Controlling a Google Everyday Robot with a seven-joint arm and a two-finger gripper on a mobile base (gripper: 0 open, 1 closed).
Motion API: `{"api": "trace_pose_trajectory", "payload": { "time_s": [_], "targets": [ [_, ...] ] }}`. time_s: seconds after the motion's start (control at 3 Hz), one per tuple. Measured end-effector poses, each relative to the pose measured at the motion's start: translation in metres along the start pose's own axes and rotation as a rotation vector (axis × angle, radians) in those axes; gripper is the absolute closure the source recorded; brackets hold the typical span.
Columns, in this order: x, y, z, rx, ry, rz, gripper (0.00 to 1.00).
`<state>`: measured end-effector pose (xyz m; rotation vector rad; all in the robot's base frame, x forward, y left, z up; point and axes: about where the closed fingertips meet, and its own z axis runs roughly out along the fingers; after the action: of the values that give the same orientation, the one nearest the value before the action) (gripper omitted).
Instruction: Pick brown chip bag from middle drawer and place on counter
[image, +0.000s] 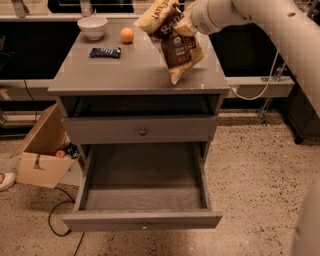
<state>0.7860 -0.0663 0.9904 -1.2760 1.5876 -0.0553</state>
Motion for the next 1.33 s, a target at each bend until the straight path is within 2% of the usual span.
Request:
{"api": "trace_pose_trajectory", "payload": {
  "time_s": [0.33,0.67,1.33],
  "targets": [
    [0.0136,-0.0206,0.0384,-0.001,0.046,0.060,1.00],
    [0.0097,-0.0291,0.0372,0.013,0.038,0.062,0.81],
    [0.0100,-0.0278,0.0381,0.011,0.039,0.062,0.35]
  ]
}}
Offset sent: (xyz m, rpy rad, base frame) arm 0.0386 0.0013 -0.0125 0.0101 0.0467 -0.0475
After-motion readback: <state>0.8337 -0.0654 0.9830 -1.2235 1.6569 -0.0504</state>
